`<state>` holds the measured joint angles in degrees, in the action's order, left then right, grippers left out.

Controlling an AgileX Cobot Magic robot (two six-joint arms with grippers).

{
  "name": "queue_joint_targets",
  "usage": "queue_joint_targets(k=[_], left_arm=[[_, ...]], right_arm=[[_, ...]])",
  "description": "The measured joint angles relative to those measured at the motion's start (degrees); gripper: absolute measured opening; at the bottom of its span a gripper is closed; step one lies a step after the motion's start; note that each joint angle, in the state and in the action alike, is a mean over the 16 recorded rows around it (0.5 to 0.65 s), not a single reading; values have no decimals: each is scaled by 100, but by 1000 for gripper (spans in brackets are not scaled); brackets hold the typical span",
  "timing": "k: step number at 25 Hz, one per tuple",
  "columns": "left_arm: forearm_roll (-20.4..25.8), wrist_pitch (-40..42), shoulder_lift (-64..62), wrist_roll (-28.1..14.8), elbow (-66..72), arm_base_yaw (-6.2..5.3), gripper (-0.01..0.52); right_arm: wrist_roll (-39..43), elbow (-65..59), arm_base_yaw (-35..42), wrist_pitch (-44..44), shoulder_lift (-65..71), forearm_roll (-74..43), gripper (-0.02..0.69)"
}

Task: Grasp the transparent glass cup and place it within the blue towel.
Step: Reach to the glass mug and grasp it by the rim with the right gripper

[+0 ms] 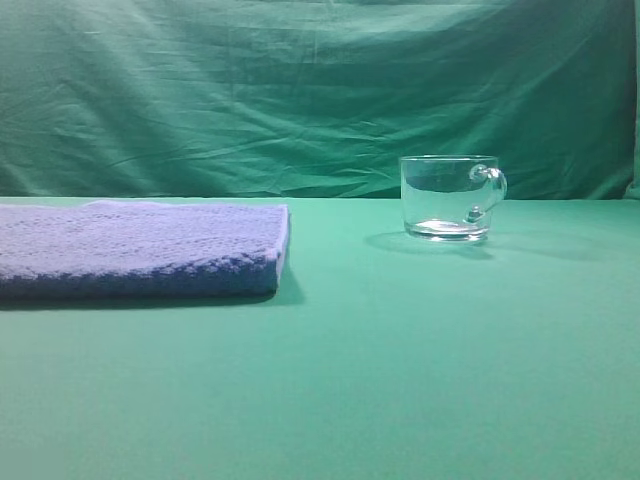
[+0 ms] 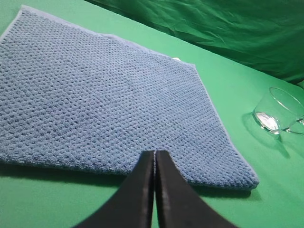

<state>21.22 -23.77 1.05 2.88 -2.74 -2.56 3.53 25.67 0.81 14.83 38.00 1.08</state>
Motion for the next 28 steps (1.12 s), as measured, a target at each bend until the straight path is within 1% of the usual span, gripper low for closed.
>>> queue_joint_targets(k=[6, 13, 17, 19, 21, 28], left_arm=[[0, 0, 0, 0, 0, 0, 0], [0, 0, 0, 0, 0, 0, 0], [0, 0, 0, 0, 0, 0, 0], [0, 0, 0, 0, 0, 0, 0], [0, 0, 0, 0, 0, 0, 0], [0, 0, 0, 0, 0, 0, 0]], right_arm=[[-411, 1166, -174, 996, 1146, 59, 0], [-766, 2366, -649, 2095, 2312, 173, 0], [-962, 3016, -937, 2699, 3046, 268, 25], [-1115, 3333, -1051, 2979, 3444, 345, 60], [-1294, 3644, -1137, 3230, 3857, 456, 116], [-1981, 4657, -1258, 3886, 5255, 970, 391]])
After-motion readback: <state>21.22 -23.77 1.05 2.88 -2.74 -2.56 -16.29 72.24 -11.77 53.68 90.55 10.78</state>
